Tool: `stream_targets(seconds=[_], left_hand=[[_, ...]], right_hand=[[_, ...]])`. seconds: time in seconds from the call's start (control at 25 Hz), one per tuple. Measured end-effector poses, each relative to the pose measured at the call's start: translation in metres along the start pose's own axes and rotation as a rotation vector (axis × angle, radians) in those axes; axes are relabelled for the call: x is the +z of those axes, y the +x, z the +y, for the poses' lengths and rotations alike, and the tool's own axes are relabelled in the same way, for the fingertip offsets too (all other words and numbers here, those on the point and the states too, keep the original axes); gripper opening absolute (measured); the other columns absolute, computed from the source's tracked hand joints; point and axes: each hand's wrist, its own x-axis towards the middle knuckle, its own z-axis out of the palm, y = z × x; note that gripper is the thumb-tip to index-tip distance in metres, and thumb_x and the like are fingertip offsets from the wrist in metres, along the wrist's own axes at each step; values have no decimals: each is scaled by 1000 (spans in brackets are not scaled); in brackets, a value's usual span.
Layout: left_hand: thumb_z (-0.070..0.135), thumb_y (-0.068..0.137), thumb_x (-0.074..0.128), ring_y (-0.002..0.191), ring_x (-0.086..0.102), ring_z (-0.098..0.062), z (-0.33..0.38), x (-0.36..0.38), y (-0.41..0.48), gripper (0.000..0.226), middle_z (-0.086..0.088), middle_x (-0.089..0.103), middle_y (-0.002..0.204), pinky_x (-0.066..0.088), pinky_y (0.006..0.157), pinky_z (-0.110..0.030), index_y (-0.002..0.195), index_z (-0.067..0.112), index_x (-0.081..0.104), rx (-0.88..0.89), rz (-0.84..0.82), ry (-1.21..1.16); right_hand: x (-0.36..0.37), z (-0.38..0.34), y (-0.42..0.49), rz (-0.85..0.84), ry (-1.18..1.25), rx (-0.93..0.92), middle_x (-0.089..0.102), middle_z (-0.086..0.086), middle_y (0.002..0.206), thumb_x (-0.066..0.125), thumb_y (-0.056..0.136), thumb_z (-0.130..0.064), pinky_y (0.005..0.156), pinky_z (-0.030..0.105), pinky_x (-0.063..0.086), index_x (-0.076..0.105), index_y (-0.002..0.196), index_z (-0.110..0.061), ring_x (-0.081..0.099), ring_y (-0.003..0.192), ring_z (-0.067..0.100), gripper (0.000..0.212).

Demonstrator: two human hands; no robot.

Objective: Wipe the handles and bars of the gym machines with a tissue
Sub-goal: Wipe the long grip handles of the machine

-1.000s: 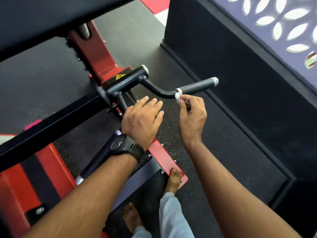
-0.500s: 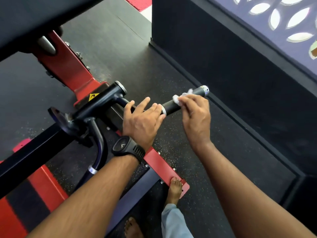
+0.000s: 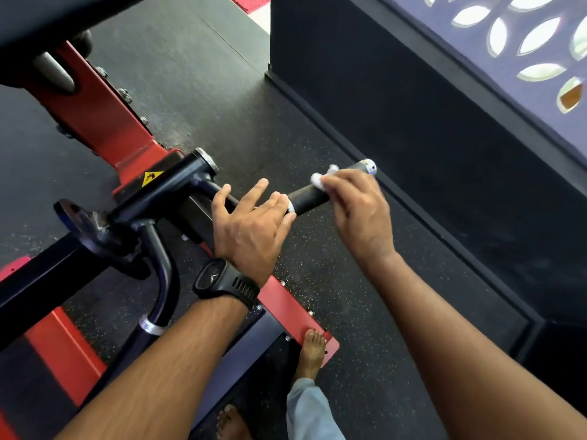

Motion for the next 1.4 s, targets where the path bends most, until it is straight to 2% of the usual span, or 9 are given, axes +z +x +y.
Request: stream_targets(seconds=[0.16,0.32,0.4,0.52,0.64,0.72,0.8,0.96,1.4], left_hand=[[32,95,60,123,59,-17,0,0,0,23,5,74,109,24,106,-48,103,18,75,21,18,-12],[28,92,65,119,62,-19,-3,1,-2,22,2,73,112,30,106,-46,106,14,75,31,10,-70],[29,93,60,115,65,-18,-3,4,-2,25,-2,73,112,37,107,-48,106,12,75,24,13,-120],[29,94,60,115,65,-18,-3,5,-5,26,-5,73,113,38,108,-53,106,11,75,-5,9,-154],[30,94,59,114,65,-18,-2,7,-4,27,-5,73,113,37,109,-53,107,11,75,-16,14,-163],[30,93,60,113,66,-19,-1,8,-5,28,-5,73,113,37,109,-53,106,11,75,-24,31,-171],[30,92,61,112,66,-19,0,7,-5,27,-6,73,112,37,109,-53,105,11,75,-39,50,-177],[28,89,66,110,67,-18,1,7,-5,25,-5,73,111,36,110,-46,104,11,76,-53,69,-193],[25,85,71,107,68,-16,0,11,-5,20,-5,74,108,38,109,-43,100,12,77,-66,106,-200]], right_hand=[[3,7,-1,-67,4,-145,67,5,110,59,98,-12,98,35,48,74,111,-10,62,111,23,20],[2,18,5,109,-2,132,68,0,110,62,98,-15,96,35,48,76,106,-13,58,108,21,16],[4,21,2,32,-17,-1,69,2,111,63,97,-11,98,33,47,75,108,-12,61,106,24,17],[-1,28,4,100,-20,98,70,0,113,62,97,-13,99,28,45,75,110,-13,60,106,22,18],[-3,35,2,38,-6,-42,68,3,113,62,97,-11,100,29,46,74,114,-10,59,108,23,20],[-1,28,1,110,83,186,66,0,109,65,96,-13,97,29,48,75,106,-12,59,105,17,14],[6,13,1,298,250,612,64,-1,103,67,94,-15,88,29,53,72,97,-13,61,95,11,7],[22,-20,12,620,833,1241,71,1,95,70,92,-16,81,20,54,69,97,-13,66,89,11,6],[35,-43,-4,561,949,1222,67,-1,78,72,91,-14,75,20,53,66,91,-6,62,74,9,10]])
